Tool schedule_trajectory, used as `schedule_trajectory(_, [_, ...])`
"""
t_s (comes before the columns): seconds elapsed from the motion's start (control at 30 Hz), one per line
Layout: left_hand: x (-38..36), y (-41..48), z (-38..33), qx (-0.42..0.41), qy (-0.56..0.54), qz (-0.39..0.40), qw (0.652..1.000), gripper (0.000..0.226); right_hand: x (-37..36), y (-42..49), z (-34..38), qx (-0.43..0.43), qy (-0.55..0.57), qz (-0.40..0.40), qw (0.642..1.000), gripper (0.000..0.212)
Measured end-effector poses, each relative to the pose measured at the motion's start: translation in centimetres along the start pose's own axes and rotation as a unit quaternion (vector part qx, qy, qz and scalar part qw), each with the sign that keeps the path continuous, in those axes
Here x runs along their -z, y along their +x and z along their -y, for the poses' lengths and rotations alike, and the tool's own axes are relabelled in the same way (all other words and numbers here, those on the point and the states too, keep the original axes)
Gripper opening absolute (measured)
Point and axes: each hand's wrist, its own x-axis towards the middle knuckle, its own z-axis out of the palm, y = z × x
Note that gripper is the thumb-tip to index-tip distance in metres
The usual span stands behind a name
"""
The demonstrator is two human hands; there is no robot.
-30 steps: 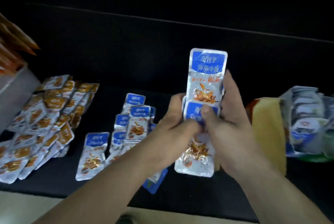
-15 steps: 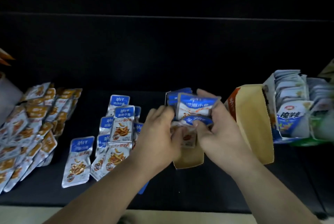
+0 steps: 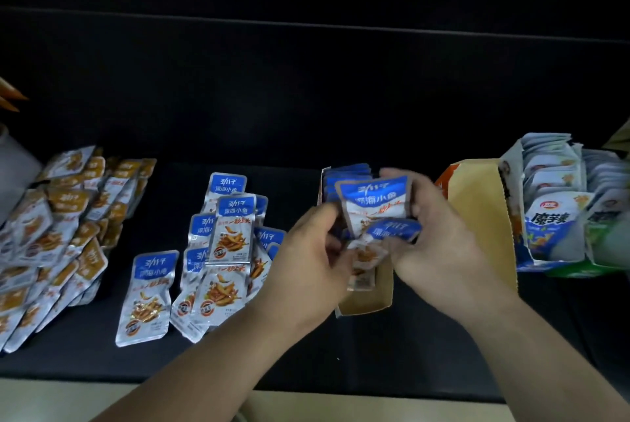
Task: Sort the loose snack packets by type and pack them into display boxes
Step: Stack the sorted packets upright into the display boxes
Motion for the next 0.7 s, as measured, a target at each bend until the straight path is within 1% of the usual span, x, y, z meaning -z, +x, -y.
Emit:
schedule_trajectory(0.07, [0.0, -0.6, 0.9, -0.010, 0.058, 0.000, 0.998, 0.035, -0.9, -0.3, -0.7, -0.023, -0.031, 0.029, 0.999, 0.083])
schedule_trajectory(0.1, [0.0, -0.7, 1.3, -0.023, 0.111, -0.011, 0.993, 0.034, -1.3, -0.5, -1.2, -0.031, -0.035, 0.035, 0.998, 0.086])
schedule_trajectory(0.13, [0.1, -0.8, 1.4, -0.035, 0.162, -0.024, 0.986, 0.035, -1.6, -0.6, -1.8, -0.034, -0.040, 0.038, 0.998, 0.089])
schedule_trajectory(0.17, [0.3, -1.0, 1.3, -0.039, 0.186, -0.035, 0.981, 0.040, -1.9, -0.6, -2.4, -0.033, -0.054, 0.038, 0.997, 0.093])
schedule_trajectory(0.2, [0.5, -1.2, 1.4, -0.040, 0.175, -0.045, 0.983, 0.050, -2.0, -0.6, -2.7, -0.028, -0.074, 0.036, 0.996, 0.098])
schedule_trajectory(0.27, [0.8, -1.3, 1.3, -0.023, 0.095, -0.044, 0.994, 0.069, -2.0, -0.5, -3.2, -0.018, -0.133, 0.022, 0.991, 0.107])
schedule_trajectory(0.33, [1.1, -1.1, 1.0, -0.011, 0.038, -0.032, 0.999, 0.077, -2.0, -0.5, -3.7, 0.003, -0.179, 0.008, 0.984, 0.111])
schedule_trajectory(0.37, [1.2, -0.9, 1.0, -0.010, 0.023, -0.021, 0.999, 0.077, -2.2, -0.5, -4.0, 0.010, -0.179, 0.002, 0.984, 0.111])
schedule_trajectory(0.4, [1.2, -0.8, 1.0, -0.013, 0.027, -0.009, 1.000, 0.074, -2.3, -0.6, -4.4, 0.011, -0.167, -0.006, 0.986, 0.110])
schedule_trajectory(0.43, [1.2, -0.6, 1.0, -0.025, 0.049, -0.001, 0.998, 0.066, -2.5, -0.6, -4.8, 0.006, -0.148, -0.024, 0.989, 0.109])
schedule_trajectory(0.5, [1.2, -0.2, 1.7, -0.064, 0.100, -0.002, 0.993, 0.041, -2.9, -0.8, -5.8, -0.021, -0.110, -0.068, 0.991, 0.108])
schedule_trajectory(0.53, [1.2, -0.1, 2.0, -0.071, 0.113, -0.003, 0.991, 0.032, -3.2, -1.0, -6.2, -0.040, -0.101, -0.076, 0.991, 0.106])
schedule_trajectory(0.57, [1.2, 0.0, 2.0, -0.071, 0.119, -0.004, 0.990, 0.028, -3.5, -1.3, -6.6, -0.055, -0.107, -0.072, 0.990, 0.101])
schedule_trajectory(0.63, [1.1, 0.1, 2.0, -0.068, 0.115, 0.004, 0.991, 0.032, -4.1, -1.9, -7.1, -0.062, -0.126, -0.053, 0.989, 0.088])
schedule_trajectory(0.67, [1.0, 0.1, 1.9, -0.065, 0.108, 0.020, 0.992, 0.037, -4.3, -2.1, -7.3, -0.067, -0.125, -0.042, 0.989, 0.088])
schedule_trajectory(0.7, [0.8, 0.0, 1.9, -0.062, 0.101, 0.040, 0.992, 0.042, -4.5, -2.3, -7.4, -0.075, -0.117, -0.032, 0.990, 0.092])
